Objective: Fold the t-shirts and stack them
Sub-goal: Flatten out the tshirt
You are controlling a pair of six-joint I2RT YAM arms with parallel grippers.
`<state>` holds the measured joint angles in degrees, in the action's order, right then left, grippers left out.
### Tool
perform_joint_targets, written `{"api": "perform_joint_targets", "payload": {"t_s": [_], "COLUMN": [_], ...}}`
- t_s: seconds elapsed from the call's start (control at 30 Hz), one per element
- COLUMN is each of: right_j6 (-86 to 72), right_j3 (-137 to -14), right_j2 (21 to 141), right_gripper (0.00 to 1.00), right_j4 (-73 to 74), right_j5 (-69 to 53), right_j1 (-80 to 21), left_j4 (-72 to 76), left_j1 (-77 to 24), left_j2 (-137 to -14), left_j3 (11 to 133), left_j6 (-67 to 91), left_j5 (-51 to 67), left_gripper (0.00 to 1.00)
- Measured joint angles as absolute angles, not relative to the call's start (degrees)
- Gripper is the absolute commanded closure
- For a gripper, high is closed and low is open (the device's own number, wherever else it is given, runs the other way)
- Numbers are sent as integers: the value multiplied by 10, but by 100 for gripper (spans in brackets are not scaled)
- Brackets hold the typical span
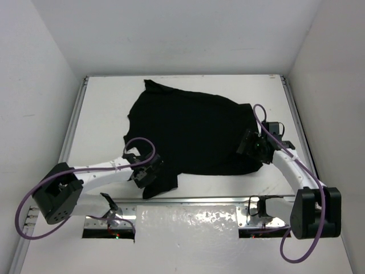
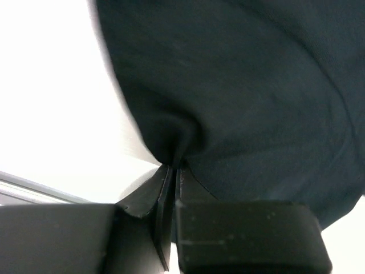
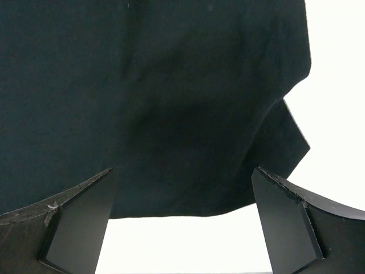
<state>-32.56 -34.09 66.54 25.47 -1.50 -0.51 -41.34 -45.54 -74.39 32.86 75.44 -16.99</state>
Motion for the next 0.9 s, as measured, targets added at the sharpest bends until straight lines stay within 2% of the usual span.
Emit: {"api": "perform_joint_targets", "payload": {"t_s": [0.13,0.3,0.43,0.6,0.67,0.7,0.9], "right_j6": [-322,-321,-326,-338,-341,-343,-354], "right_j3": [-341,-346,-335,-286,-276,-274,-266], "right_j2": [656,682,708,674,668,668,694], "right_gripper": [1,1,9,20,26,33,51], "right_j4": [260,277,281,286,291,292,283], "right_j5": [-11,31,29,1,-5,-9,-21], "right_j1": [-5,-5,-5,-10,-14,-16,-47], "left_j4": [-445,-530,-536,-529,-520,-517,-496], "left_j1": [-419,-403,-376,-362,-362,-362,-360], "left_j2": [-700,-585,-521,-530,-552,-558,-562], "left_j3": [319,350,372,365,354,348,336], "left_j6": [785,840,834,810,806,804,783], "left_j5": [-214,-297,-339,-352,-350,-349,-340], "left_gripper": [100,100,99,99,99,99,99]}}
